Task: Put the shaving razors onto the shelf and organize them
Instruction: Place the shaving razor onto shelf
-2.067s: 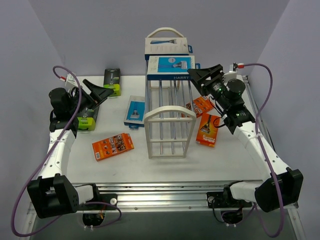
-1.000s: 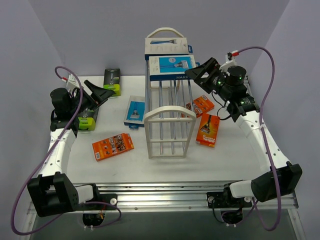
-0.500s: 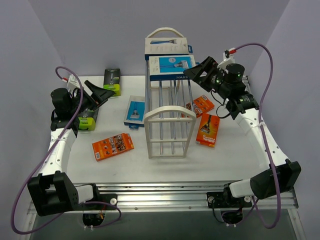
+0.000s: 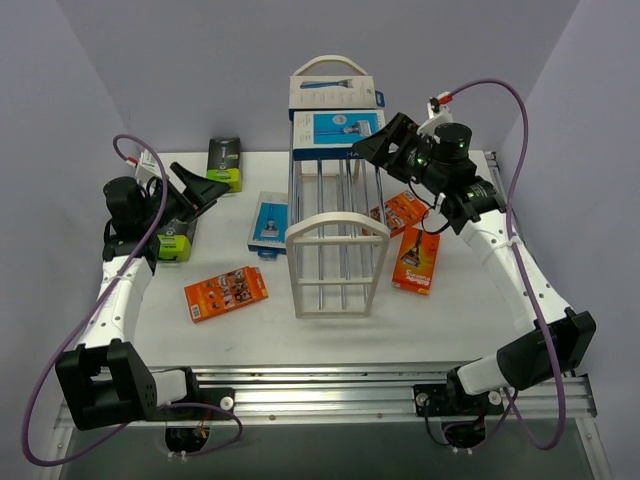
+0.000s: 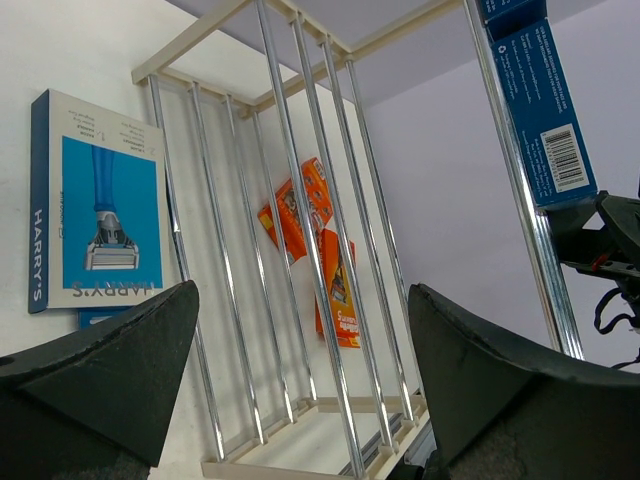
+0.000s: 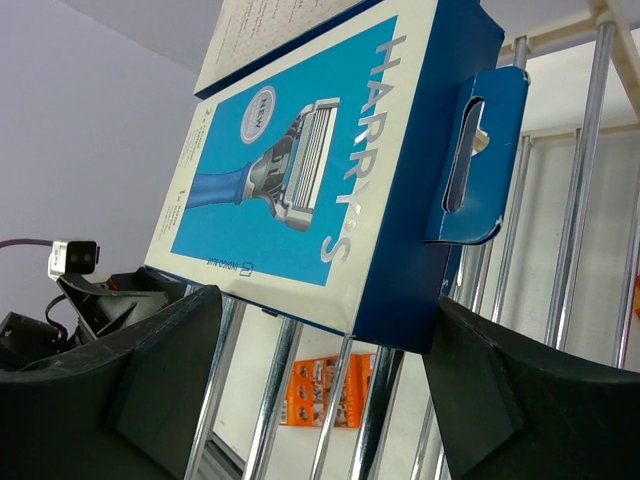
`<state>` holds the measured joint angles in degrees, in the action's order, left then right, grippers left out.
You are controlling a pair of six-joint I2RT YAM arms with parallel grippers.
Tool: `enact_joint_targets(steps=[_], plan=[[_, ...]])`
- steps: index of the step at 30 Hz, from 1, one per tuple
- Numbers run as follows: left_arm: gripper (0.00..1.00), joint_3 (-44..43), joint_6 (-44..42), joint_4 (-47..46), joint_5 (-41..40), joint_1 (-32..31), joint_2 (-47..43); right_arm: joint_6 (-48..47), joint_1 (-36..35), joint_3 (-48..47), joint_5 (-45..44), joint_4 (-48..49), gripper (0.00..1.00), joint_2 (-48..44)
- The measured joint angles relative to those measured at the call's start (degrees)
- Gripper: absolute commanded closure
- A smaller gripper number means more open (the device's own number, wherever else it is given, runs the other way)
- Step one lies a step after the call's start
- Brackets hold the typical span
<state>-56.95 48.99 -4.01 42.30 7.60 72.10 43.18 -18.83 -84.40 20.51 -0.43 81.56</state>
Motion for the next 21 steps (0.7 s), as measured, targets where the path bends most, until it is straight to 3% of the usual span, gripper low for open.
enact_joint_targets(steps=[21], plan=[[0.06, 0.0, 0.0, 0.0, 0.1, 0.0, 1.1, -4.5, -0.4, -4.9, -0.6, -4.3, 0.25, 3.0]])
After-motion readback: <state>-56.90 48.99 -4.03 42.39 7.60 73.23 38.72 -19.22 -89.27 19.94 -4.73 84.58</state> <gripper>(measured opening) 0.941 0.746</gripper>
